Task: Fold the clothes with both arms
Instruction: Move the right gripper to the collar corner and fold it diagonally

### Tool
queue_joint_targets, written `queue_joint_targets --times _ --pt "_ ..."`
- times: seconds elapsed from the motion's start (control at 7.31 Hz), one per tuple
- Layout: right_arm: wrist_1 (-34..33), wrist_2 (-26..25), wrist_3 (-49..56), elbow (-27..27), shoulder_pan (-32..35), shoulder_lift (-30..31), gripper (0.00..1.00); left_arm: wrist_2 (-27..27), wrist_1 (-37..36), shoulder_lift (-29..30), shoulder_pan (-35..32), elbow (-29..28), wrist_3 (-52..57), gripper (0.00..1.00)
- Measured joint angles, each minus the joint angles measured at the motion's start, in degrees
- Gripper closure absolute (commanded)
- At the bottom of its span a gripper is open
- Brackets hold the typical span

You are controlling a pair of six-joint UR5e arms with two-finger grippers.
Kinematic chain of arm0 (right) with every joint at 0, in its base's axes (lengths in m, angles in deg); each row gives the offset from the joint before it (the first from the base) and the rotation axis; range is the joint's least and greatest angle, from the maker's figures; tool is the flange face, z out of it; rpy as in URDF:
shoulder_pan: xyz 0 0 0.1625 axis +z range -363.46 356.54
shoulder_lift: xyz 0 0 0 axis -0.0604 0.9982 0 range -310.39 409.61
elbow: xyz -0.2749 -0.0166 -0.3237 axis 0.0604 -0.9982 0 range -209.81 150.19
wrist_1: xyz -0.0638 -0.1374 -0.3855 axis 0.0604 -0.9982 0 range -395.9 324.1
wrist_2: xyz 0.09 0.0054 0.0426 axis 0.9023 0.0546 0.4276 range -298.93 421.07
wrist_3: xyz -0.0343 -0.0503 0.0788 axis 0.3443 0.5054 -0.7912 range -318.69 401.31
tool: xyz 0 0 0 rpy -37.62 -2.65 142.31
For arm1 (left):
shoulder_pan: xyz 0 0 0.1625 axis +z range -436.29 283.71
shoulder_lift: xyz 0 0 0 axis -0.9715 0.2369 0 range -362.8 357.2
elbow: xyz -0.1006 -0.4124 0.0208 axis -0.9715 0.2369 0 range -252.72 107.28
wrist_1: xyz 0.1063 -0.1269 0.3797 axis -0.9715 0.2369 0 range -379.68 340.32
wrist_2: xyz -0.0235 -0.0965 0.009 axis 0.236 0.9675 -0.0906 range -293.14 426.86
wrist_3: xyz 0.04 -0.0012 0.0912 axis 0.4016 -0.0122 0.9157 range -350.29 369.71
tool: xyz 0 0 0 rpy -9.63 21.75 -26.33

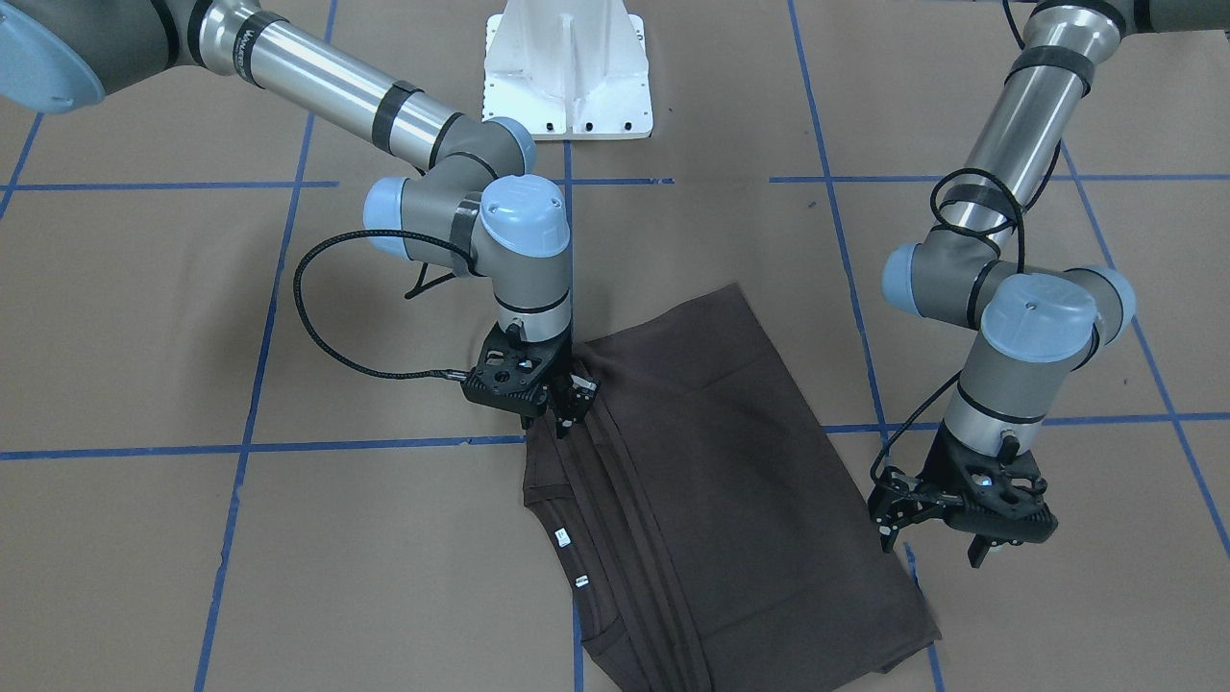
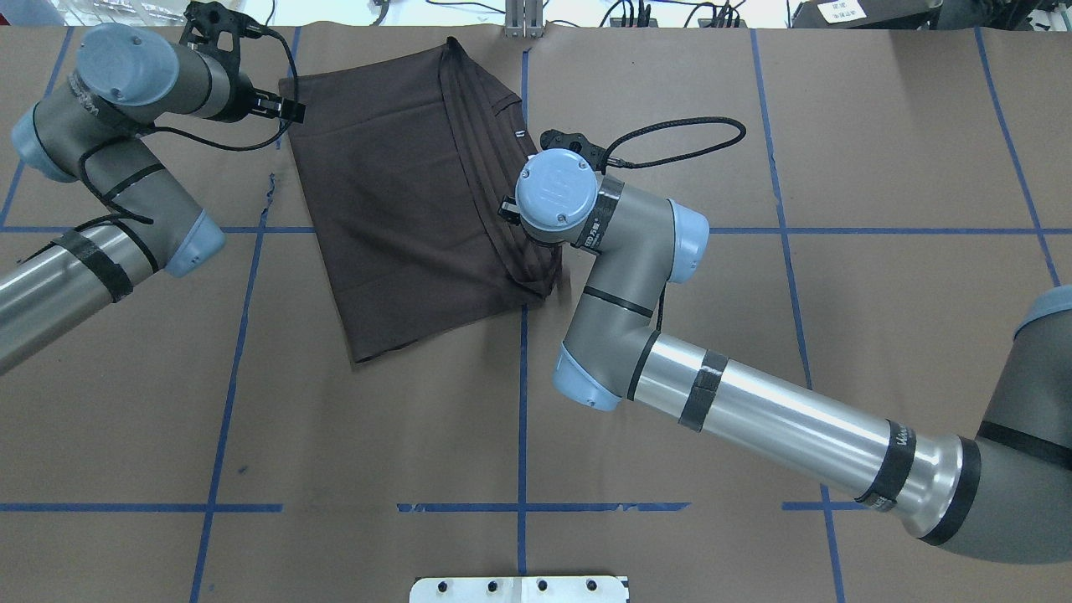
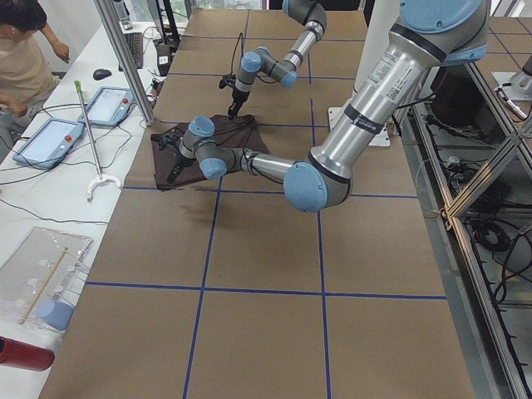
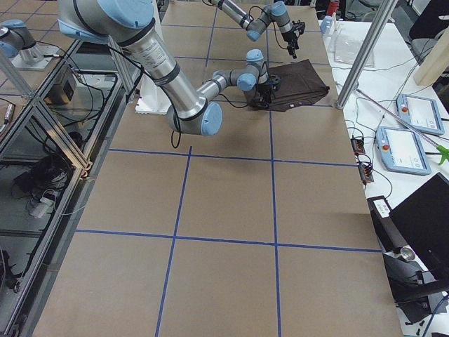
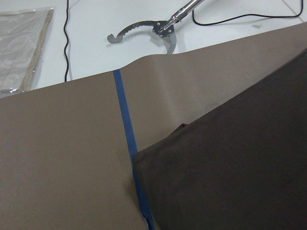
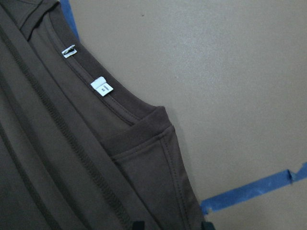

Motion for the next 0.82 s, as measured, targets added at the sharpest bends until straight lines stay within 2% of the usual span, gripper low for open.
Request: queue_joint_targets --times 0.55,0.68,0.82 --pt "-0.32 -0.99 1.8 -0.1 -0.32 0.52 0.5 0.0 0.02 -0.04 0.01 0.0 0.06 0.0" --pt "-0.31 -1.25 1.98 -0.17 -0.46 0.56 0.84 0.0 0.01 -0.06 0.01 0.0 0.08 0.0" --pt "-0.33 -1.48 2.01 -0.26 -0.54 0.56 1.0 0.0 0.01 -0.06 0.01 0.0 0.08 0.0"
